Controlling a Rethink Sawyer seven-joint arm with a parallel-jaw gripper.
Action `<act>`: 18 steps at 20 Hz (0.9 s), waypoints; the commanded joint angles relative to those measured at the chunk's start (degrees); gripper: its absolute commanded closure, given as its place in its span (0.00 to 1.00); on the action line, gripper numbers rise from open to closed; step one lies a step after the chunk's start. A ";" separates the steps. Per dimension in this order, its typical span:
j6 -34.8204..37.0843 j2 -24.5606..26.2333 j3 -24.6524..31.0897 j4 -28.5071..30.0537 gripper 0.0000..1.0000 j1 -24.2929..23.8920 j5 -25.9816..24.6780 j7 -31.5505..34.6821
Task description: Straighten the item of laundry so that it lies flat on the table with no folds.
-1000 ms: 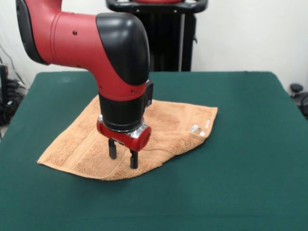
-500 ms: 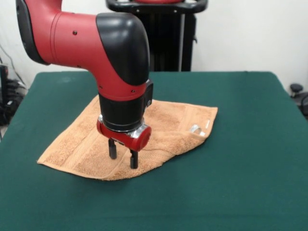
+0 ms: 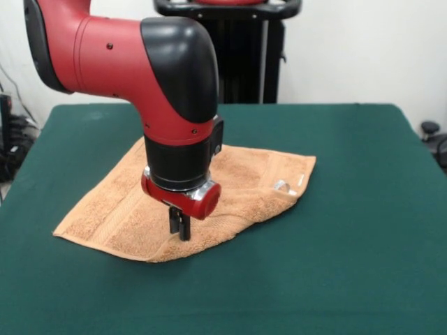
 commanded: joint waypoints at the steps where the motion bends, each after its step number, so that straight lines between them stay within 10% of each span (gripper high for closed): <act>1: -3.42 0.92 4.98 3.63 1.00 -0.31 -1.60 -2.07; 12: -2.18 -0.27 4.55 3.87 1.00 -0.11 -1.43 -2.01; 18: 10.64 -1.68 2.47 -4.60 1.00 3.91 0.54 -0.79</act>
